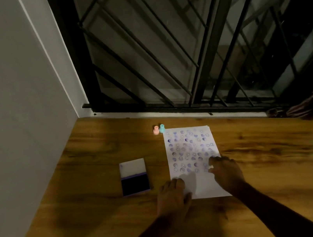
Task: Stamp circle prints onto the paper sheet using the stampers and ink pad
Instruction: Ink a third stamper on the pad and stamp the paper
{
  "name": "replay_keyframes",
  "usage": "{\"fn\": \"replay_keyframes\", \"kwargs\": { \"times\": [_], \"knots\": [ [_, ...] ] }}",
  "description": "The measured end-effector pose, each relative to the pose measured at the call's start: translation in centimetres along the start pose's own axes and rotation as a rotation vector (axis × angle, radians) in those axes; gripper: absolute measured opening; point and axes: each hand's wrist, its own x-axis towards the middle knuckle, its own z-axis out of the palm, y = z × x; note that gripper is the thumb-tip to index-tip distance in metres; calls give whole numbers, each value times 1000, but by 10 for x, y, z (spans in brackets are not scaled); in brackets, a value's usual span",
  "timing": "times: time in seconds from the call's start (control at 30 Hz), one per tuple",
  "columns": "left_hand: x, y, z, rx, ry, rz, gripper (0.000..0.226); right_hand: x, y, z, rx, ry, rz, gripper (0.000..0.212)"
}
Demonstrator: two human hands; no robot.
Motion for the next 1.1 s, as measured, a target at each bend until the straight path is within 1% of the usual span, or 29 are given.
{"fn": "replay_keyframes", "kwargs": {
  "times": [0.1,0.17,0.23,0.33,0.4,0.47,0.57,0.7,0.8,0.9,1.0,1.1],
  "knots": [
    [2,3,-7,-57,-40,-36,41,-6,-12,-6,72,94,1,18],
    [7,2,-16,-196,-69,-110,33,-10,-30,-7,151,137,-39,19],
    [16,-1,-28,-451,-139,-259,32,-15,-51,-6,226,134,-99,19],
    [25,-9,-52,-944,-219,-595,36,-21,-84,-6,287,141,-213,18],
    [25,-16,-64,-1168,-271,-713,35,-21,-104,-8,297,137,-285,19],
    [22,-23,-74,-1344,-222,-797,38,-19,-121,-9,330,141,-341,22],
    [19,-35,-83,-1448,-157,-859,42,-15,-139,-11,383,154,-408,25],
    [15,-48,-88,-1537,-178,-860,36,-10,-152,-11,406,162,-473,24],
    [16,-57,-86,-1583,-185,-879,35,-6,-158,-11,418,135,-480,20],
    [19,-65,-86,-1626,-172,-921,45,-4,-164,-13,411,140,-491,16],
    [25,-71,-87,-1660,-166,-929,40,2,-169,-16,362,180,-516,14],
    [29,-74,-89,-1681,-173,-914,37,10,-171,-19,383,123,-490,17]
  ]
}}
